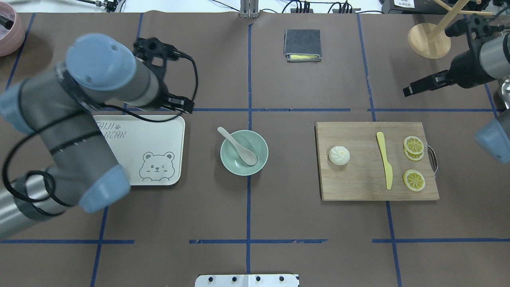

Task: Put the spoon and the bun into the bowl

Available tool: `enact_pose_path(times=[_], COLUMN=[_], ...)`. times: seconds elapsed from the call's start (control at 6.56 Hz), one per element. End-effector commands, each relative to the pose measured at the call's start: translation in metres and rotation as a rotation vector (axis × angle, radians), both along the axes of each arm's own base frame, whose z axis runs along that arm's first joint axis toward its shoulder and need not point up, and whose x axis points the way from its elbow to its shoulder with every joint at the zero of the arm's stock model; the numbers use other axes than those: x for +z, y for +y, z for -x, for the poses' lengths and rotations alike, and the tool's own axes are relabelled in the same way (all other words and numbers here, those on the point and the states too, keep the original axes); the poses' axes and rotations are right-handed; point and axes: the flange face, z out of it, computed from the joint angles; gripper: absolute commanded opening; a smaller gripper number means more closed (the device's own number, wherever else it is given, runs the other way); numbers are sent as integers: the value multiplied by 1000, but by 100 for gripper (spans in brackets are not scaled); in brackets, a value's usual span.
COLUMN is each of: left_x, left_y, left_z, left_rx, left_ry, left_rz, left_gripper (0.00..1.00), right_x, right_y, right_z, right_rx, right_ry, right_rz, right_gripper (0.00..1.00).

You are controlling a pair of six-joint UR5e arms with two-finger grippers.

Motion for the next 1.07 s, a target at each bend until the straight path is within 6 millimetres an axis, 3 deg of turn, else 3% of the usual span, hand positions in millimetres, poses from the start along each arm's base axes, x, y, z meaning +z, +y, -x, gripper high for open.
enact_pose_path(times=[0.0,0.15,0.3,0.46,0.61,0.91], left_x=[73,123,174,232,283,374], left_y=[-58,-75,-89,-87,-71,-10], left_z=[154,226,289,345,403,419], left_rx=[27,80,108,133,144,146], left_ry=[7,-89,-145,-126,-118,-104], left_rz=[55,-27,-30,17,36,189], left_gripper=[100,100,100,100,100,100], right_x=[-73,-114,-136,-146,-150,-147], right_y=[16,30,44,60,68,74], right_z=[58,103,147,173,184,193], right_rx=[24,67,86,86,73,70], right_ry=[39,149,198,192,187,200], right_rz=[109,149,157,170,173,163], right_gripper=[100,100,100,100,100,100])
